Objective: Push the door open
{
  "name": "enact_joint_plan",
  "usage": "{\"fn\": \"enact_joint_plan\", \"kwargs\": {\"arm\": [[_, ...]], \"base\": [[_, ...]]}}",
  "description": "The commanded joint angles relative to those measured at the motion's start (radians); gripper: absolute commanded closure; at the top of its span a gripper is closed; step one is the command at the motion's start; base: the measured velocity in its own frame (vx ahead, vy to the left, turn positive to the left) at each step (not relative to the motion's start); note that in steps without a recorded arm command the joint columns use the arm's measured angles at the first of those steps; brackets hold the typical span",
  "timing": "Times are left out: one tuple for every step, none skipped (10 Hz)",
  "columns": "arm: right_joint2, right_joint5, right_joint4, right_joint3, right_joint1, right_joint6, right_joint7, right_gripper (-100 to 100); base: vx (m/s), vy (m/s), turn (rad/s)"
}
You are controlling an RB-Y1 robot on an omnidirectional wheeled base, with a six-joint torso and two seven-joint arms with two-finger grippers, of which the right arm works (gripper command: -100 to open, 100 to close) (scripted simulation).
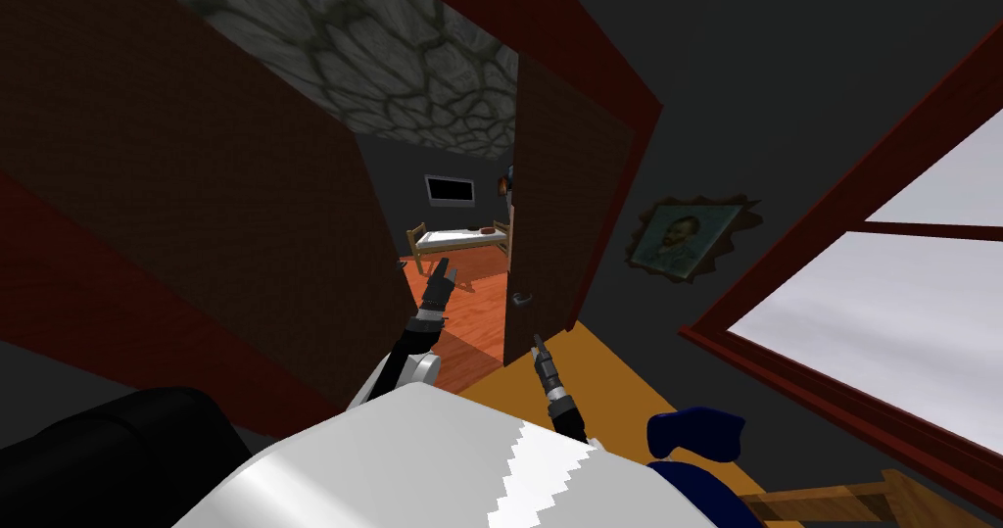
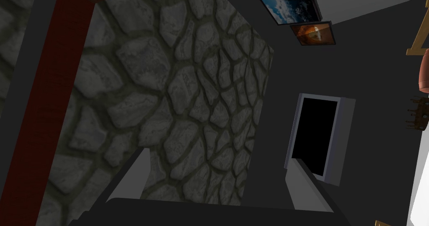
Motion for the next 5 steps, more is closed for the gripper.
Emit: {"fn": "enact_joint_plan", "kwargs": {"arm": [[0.000,0.000,0.000,0.000,0.000,0.000,0.000,-100],[0.000,0.000,0.000,0.000,0.000,0.000,0.000,-100],[0.000,0.000,0.000,0.000,0.000,0.000,0.000,-100],[0.000,0.000,0.000,0.000,0.000,0.000,0.000,-100],[0.000,0.000,0.000,0.000,0.000,0.000,0.000,-100]], "base": [[-0.005,0.007,0.024],[0.000,0.000,0.000],[0.000,0.000,0.000],[0.000,0.000,0.000],[0.005,-0.005,-0.017]]}}
